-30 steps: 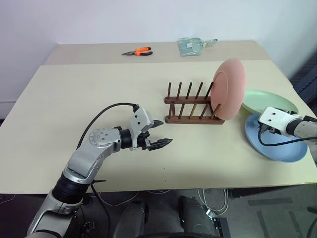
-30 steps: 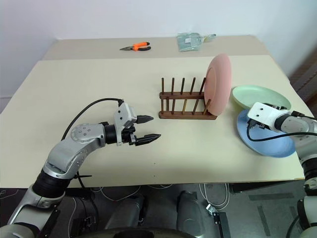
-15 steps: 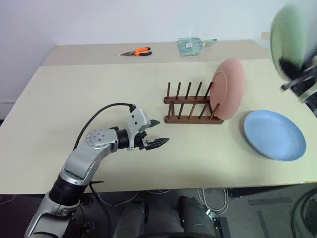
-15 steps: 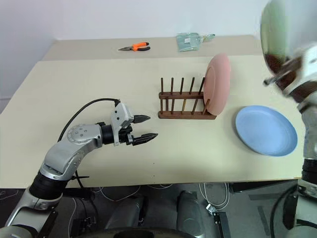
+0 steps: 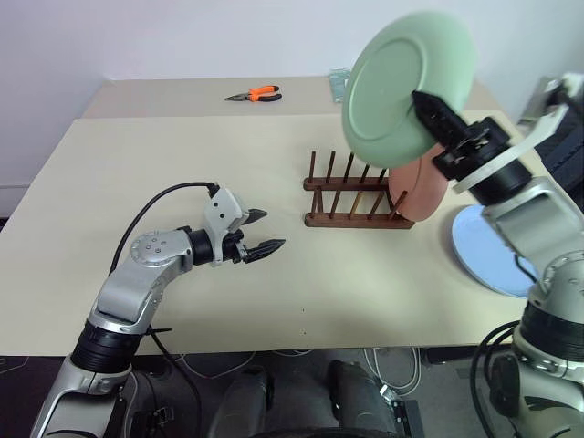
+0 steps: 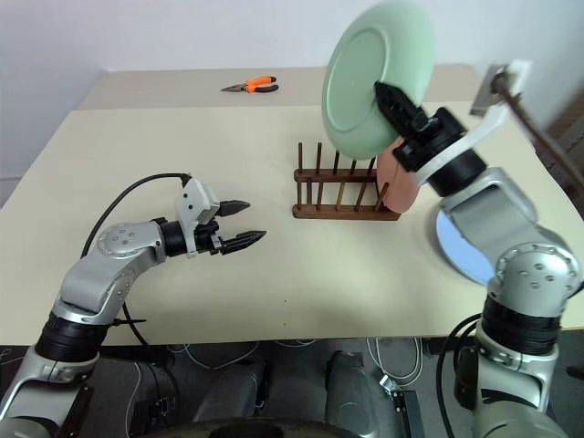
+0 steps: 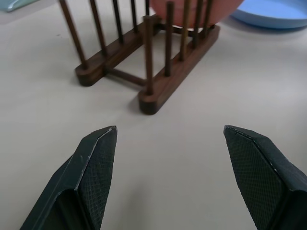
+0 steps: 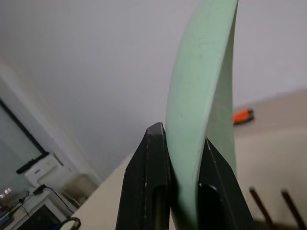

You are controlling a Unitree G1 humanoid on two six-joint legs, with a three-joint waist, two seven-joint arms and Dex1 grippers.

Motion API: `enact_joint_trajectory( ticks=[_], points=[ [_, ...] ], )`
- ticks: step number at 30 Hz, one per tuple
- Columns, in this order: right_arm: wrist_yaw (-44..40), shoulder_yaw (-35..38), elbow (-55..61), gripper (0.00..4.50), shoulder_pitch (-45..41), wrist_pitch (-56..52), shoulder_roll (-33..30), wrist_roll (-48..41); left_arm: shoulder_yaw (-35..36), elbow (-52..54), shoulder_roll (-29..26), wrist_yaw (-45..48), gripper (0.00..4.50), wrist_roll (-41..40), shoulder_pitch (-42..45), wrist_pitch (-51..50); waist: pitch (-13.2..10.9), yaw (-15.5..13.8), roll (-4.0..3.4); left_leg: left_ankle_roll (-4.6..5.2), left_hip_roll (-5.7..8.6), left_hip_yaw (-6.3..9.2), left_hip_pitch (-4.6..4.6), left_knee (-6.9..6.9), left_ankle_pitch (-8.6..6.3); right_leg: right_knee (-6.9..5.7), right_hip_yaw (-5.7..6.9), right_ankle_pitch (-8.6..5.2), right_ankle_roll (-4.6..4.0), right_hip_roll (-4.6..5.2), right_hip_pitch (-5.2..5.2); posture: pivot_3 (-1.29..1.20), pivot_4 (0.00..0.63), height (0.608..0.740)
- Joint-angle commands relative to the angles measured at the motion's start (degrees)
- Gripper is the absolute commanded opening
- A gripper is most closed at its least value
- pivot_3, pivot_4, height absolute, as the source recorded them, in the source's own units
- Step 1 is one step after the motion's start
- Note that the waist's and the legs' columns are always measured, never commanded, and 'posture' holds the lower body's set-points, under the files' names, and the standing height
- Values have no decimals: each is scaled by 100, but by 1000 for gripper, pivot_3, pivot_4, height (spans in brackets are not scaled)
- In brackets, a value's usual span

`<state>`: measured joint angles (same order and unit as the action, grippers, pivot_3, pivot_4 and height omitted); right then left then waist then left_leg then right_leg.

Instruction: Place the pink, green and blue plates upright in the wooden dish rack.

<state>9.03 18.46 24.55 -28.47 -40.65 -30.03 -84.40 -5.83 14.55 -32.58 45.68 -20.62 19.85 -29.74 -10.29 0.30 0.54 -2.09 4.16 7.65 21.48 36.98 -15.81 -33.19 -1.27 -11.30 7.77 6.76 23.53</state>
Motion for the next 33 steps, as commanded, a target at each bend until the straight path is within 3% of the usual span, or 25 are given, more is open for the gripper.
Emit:
enact_joint_trajectory(
  ticks=[1,19,22,25,30,32,33],
  points=[
    [343,-29,220,32,-6,208,150,189,137,171,24,-41,3650,-49,-46,79,0,-3,0,0,0,0,-1,0,0,0,0,0,0,0,0,0,150,740],
    [458,-586,167,32,54,-282,12,1407,97,227,48,-74,3650,-40,-107,71,0,34,0,0,-3,-3,-7,-2,0,-3,1,-1,-1,-6,-1,0,150,740],
    [233,-806,210,1265,-67,-302,-244,2106,77,233,67,-81,3650,-38,-105,68,0,33,0,0,-2,-4,-6,-2,0,-3,0,-1,-1,-6,-1,0,150,740],
    [-593,-959,555,2718,-110,30,-847,2985,55,245,96,-75,3650,-52,-101,53,-1,26,-1,0,-1,-5,-6,-1,0,-2,1,-1,0,-5,-1,0,150,740],
    [-1408,-272,482,2718,-88,383,-1326,3252,-3,216,145,-31,3650,-42,-76,57,-1,27,4,2,-2,-5,-4,-2,-1,3,3,-6,8,-5,-5,0,150,740],
    [-1752,520,80,2718,87,385,-1581,3077,-65,134,189,-7,3650,-1,-7,100,-1,5,5,2,-3,-5,-5,0,-1,3,3,-8,12,-5,-6,0,150,740],
    [-1987,967,-159,3287,284,359,-1780,3091,-98,87,217,7,3650,17,39,120,-1,-21,9,2,-3,-5,-4,1,-1,5,3,-8,11,-4,-9,0,150,740]
  ],
)
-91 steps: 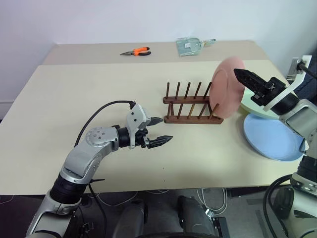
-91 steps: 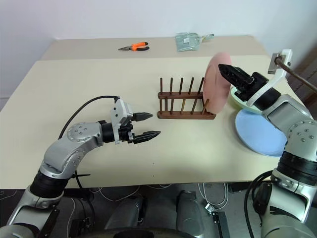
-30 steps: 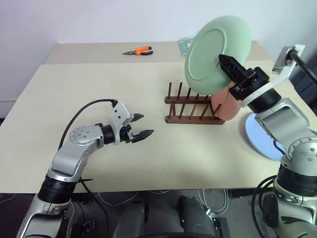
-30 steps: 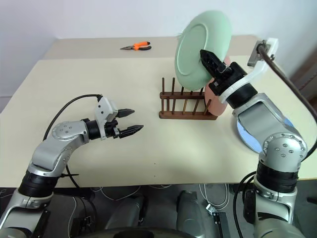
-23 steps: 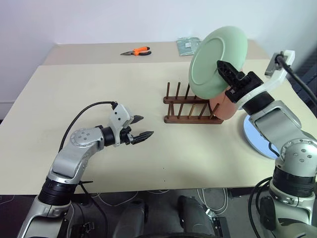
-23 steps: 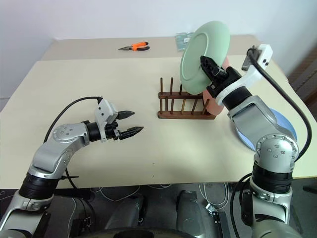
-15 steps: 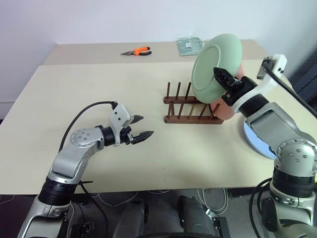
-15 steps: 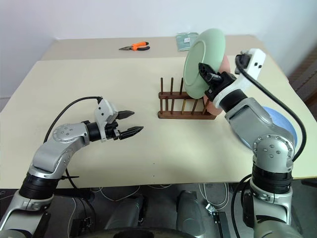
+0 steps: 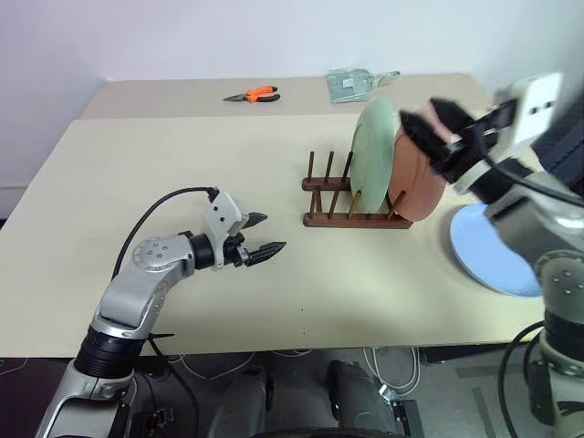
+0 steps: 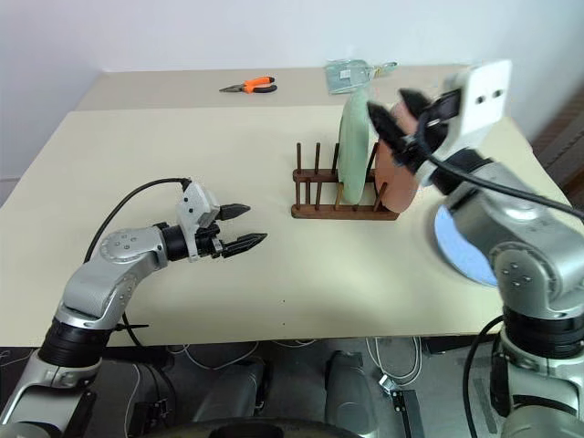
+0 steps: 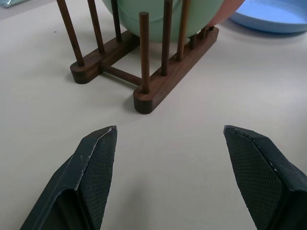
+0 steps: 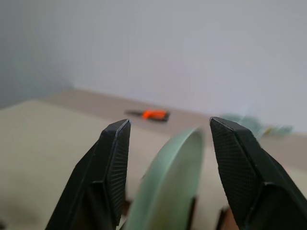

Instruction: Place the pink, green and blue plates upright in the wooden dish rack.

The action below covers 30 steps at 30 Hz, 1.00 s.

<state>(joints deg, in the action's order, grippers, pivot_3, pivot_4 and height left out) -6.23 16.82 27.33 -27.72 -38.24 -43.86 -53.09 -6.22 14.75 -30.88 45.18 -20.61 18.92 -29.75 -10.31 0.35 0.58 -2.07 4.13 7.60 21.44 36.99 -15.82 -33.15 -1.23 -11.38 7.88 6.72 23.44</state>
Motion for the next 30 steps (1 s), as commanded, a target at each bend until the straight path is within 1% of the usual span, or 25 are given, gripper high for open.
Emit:
enact_joint_trajectory(
  ticks=[1,3,5,7,8,9,11,13,16,17,18,19,24,25,26,30],
  points=[
    [-694,1481,-615,3616,439,115,-578,55,-82,32,69,73,3650,28,167,137,-2,-79,7,0,1,0,-1,1,0,3,0,0,-1,1,-3,0,150,740],
    [-1142,1933,-848,4482,1047,109,-850,339,-108,-7,94,111,3650,32,207,151,0,-145,19,4,3,1,3,2,-2,9,4,4,-8,3,-7,0,150,740],
    [-1566,2125,-878,4482,1723,42,-1008,541,-136,-39,95,163,3650,33,229,171,1,-118,18,7,3,-2,2,0,-4,8,4,3,-6,5,-7,0,150,740],
    [-2101,1983,-659,4482,2787,215,-1185,1192,-199,-97,84,227,3650,75,256,221,4,-93,12,9,0,-7,-3,-1,-5,4,3,3,-7,4,-4,0,150,740],
    [-2273,1915,-573,4482,3143,299,-1229,1428,-221,-120,82,245,3650,95,266,241,7,-95,9,10,-1,-11,-5,-3,-6,3,2,3,-6,4,-4,0,150,740],
    [-2450,1624,-379,4482,3704,384,-1260,1745,-258,-170,107,265,3650,117,310,262,7,-83,8,10,-2,-12,-7,-4,-6,1,2,0,-2,3,-4,0,150,740],
    [-2549,1087,-106,4482,4282,461,-1174,2126,-313,-234,154,296,3650,148,382,294,9,-62,4,10,-5,-18,-8,-1,-6,1,-1,-11,15,2,-3,0,150,740],
    [-2428,590,-64,4482,4408,525,-1046,2517,-343,-262,191,317,3650,164,423,306,9,-43,4,10,-5,-20,-9,2,-6,0,-4,-10,13,2,-3,0,150,740],
    [-1993,-232,-472,4482,4229,729,-929,3485,-399,-265,229,337,3650,193,456,311,8,-50,6,9,-5,-21,-7,10,-7,0,-4,-10,13,7,-4,0,150,740],
    [-1866,-419,-639,3948,4165,817,-910,3791,-409,-256,236,337,3650,200,457,305,8,-61,6,9,-4,-21,-6,9,-7,2,-4,-10,13,6,-3,0,150,740],
    [-1793,-526,-786,3614,4112,892,-880,3996,-410,-229,233,337,3650,200,448,294,8,-80,6,9,-2,-21,-4,9,-7,2,-4,-9,13,8,-2,0,150,740],
    [-1739,-589,-894,3164,4069,965,-855,4162,-403,-199,228,339,3650,195,433,281,8,-94,8,9,-1,-20,-4,8,-7,3,-4,-10,13,8,-1,0,150,740],
    [-1634,-525,-1198,643,3797,1081,-705,4519,-375,-101,183,336,3650,194,343,247,6,-123,15,8,1,-12,-2,9,-7,4,-3,-10,13,8,-6,0,150,740],
    [-1629,-509,-1242,203,3740,1070,-695,4585,-374,-85,181,329,3650,193,327,242,6,-113,16,8,1,-12,-2,9,-7,4,-3,-10,13,8,-6,0,150,740],
    [-1615,-502,-1275,52,3693,1079,-693,4658,-374,-70,183,321,3650,191,316,237,6,-109,18,9,1,-13,-4,9,-7,4,-3,-10,13,8,-6,0,150,740],
    [-1550,-228,-1205,52,3278,1160,-558,4645,-300,-1,222,285,3650,118,273,233,5,-93,15,9,-1,-13,-6,6,-7,1,-2,-10,13,6,-4,0,150,740]
  ],
)
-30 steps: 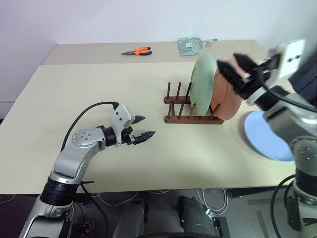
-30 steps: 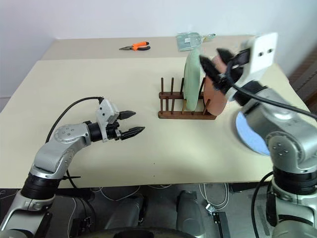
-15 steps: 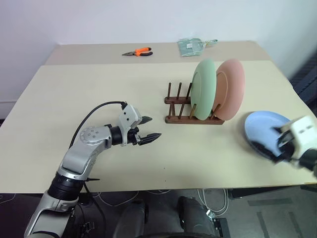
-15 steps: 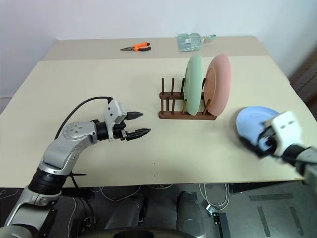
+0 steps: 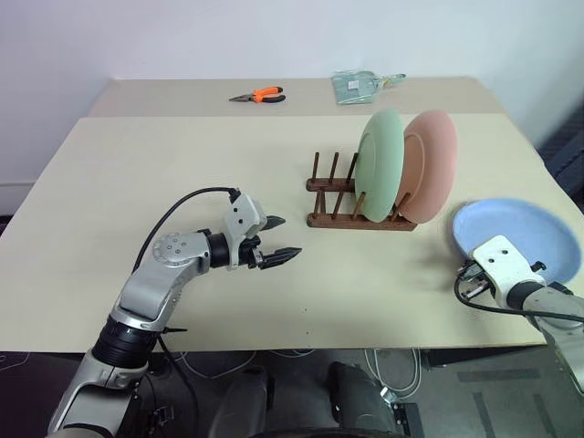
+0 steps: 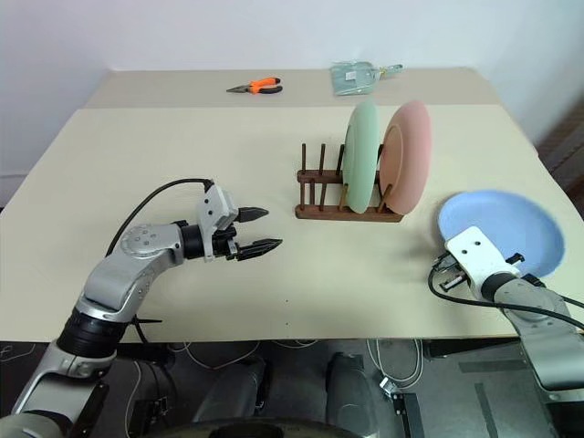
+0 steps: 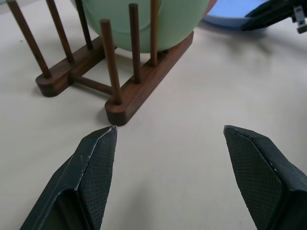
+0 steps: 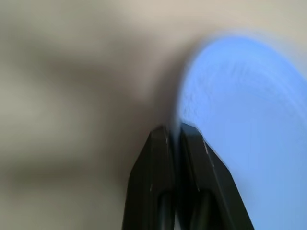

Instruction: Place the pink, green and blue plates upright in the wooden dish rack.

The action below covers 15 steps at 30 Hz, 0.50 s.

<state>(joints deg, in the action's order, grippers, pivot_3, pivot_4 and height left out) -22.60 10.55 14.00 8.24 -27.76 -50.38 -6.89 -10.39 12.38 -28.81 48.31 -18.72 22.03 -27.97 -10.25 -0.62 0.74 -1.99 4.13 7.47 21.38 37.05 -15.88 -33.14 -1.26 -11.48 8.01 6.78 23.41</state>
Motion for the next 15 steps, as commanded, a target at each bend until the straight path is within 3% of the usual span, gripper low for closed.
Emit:
enact_joint_trajectory(
  ticks=[1,4,8,12,15],
  points=[
    [186,639,147,52,-597,134,228,-153,160,239,5,-23,3650,-93,-54,66,-1,9,-1,0,0,-1,0,0,0,0,0,0,0,0,1,0,150,740],
    [403,1456,300,52,-1623,139,690,-937,296,205,-74,4,3650,-104,-140,160,-8,30,-14,0,0,-3,0,1,0,0,-3,2,1,0,1,0,150,740],
    [594,2316,712,52,-3316,-440,1146,-2812,449,-140,-121,-222,3650,210,-266,632,-13,12,-23,0,-1,2,1,-2,0,-3,-2,3,-1,-2,4,0,150,740],
    [897,2336,1095,52,-4547,-1103,1354,-4541,622,-498,-35,-295,3650,287,-447,1171,-11,-11,-21,0,-3,21,1,-10,0,-1,11,16,-21,-6,1,0,150,740],
    [1497,1983,1266,52,-5331,-1439,1812,-6462,885,-680,37,-349,3650,162,-519,1315,-12,1,-21,0,-3,23,4,-8,0,2,7,16,-24,-1,2,0,150,740]
  ],
)
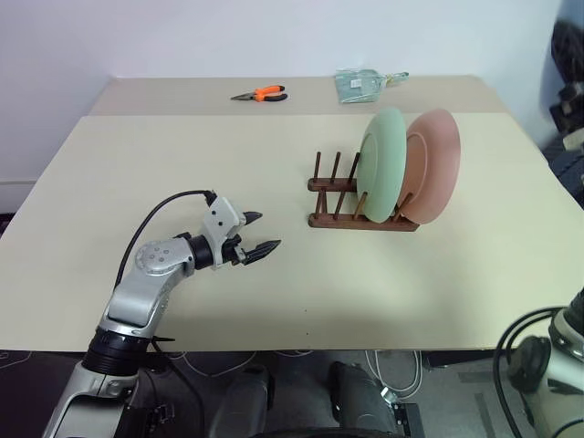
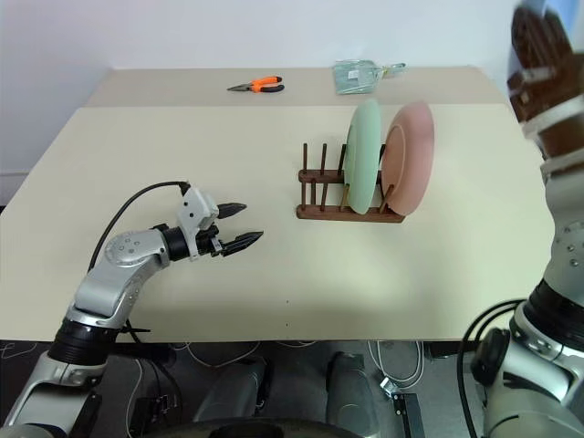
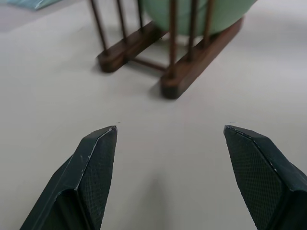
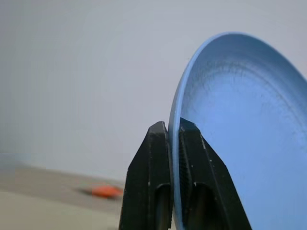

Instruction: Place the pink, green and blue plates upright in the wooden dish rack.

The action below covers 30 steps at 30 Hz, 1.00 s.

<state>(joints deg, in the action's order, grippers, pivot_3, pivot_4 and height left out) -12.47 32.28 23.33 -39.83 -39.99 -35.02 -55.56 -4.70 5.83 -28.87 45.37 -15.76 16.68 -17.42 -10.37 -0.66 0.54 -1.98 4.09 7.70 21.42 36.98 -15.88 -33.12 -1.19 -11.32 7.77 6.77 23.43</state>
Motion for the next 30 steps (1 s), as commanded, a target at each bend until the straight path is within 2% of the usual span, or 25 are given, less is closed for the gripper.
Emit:
enact_joint_trajectory(
  ticks=[1,4,8,10,16,21,30],
  points=[
    [746,-336,330,52,-711,-259,459,-2085,384,-69,51,-63,3650,-152,1,308,0,12,-1,0,0,2,-2,0,0,-1,-2,0,-1,1,1,0,150,740],
    [1370,-1021,293,52,-983,-472,854,-2781,554,-157,18,-74,3650,-170,-35,391,1,38,-3,0,-3,13,-3,-3,0,-6,0,1,-1,-1,5,0,150,740],
    [2500,-1727,13,52,-996,-287,1687,-3186,767,-179,-58,-109,3650,-217,-63,350,1,41,-3,0,1,11,-1,-3,0,-8,0,2,-1,-1,11,0,150,740],
    [2967,-1929,-180,52,-886,-243,1994,-3122,788,-112,-73,-119,3650,-217,-103,310,2,39,-3,-1,2,11,-1,-3,1,-14,-1,3,0,-2,15,0,150,740],
    [3232,-2100,-360,52,-514,-174,2097,-2803,797,83,-44,-198,3650,-263,-228,226,2,30,-4,-2,7,-2,2,-4,1,-12,-1,12,16,-3,17,0,150,740],
    [3504,-2114,-533,52,-306,-139,2267,-2866,812,136,-92,-168,3650,-299,-334,196,3,126,-5,-2,3,-3,-2,-9,1,-20,0,12,16,-9,20,0,150,740],
    [3466,-2139,-1030,52,-197,-174,2346,-2658,761,-1,-72,-155,3650,-250,-358,294,3,155,-6,-1,2,-4,-3,-13,1,-23,0,12,16,-11,24,0,150,740]
  ],
)
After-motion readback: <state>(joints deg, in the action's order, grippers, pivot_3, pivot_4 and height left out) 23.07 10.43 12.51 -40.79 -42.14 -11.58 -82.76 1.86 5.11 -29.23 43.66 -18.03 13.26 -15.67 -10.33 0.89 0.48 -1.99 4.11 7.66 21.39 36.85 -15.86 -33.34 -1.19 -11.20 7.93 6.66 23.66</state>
